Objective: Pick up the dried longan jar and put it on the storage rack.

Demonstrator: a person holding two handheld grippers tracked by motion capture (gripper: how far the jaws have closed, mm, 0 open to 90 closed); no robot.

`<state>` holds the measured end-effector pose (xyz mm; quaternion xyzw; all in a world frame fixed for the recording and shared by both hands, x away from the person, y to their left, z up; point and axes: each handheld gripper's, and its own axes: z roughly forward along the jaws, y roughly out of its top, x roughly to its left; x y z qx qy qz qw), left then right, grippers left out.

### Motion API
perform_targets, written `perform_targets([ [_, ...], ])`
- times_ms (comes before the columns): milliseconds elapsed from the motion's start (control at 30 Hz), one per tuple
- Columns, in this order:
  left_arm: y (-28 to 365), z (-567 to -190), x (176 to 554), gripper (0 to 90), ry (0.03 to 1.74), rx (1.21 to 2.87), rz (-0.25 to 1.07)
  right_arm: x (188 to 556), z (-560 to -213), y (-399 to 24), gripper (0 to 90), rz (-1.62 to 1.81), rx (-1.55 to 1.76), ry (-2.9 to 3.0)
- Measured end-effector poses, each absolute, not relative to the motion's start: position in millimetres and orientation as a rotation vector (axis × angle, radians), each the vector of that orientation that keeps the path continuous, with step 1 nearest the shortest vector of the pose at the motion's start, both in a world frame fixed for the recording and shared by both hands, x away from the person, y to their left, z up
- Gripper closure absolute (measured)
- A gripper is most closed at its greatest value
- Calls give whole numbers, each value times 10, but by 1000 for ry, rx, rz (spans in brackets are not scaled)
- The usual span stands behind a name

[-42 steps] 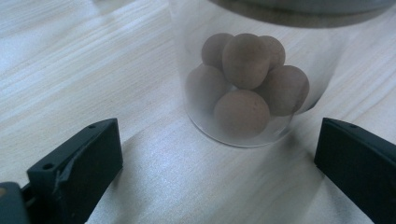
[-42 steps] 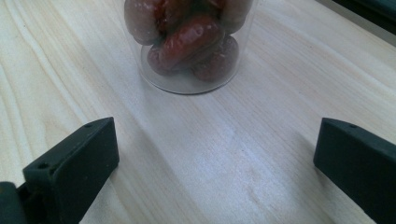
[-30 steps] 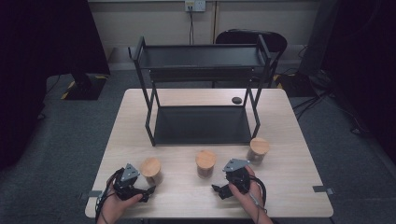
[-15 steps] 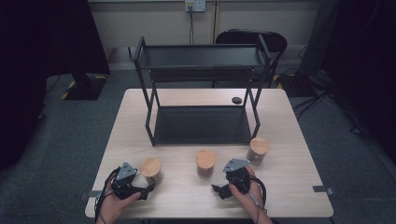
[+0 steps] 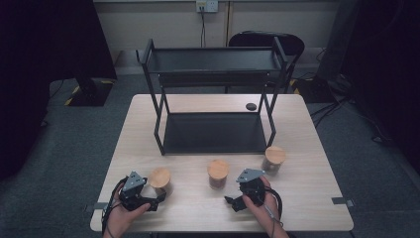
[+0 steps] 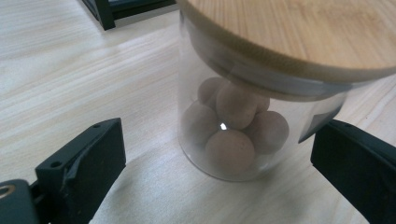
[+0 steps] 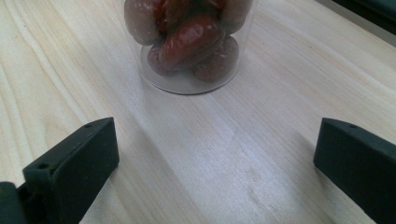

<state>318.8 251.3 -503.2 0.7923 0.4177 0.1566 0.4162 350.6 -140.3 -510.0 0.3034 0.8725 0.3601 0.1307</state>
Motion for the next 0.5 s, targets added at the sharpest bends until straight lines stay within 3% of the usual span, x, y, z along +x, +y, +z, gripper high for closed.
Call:
perform_targets([
  [500, 2476, -5032, 3243, 29, 1039, 1969, 378, 3507, -5100, -1403, 0, 1046, 881, 2534],
])
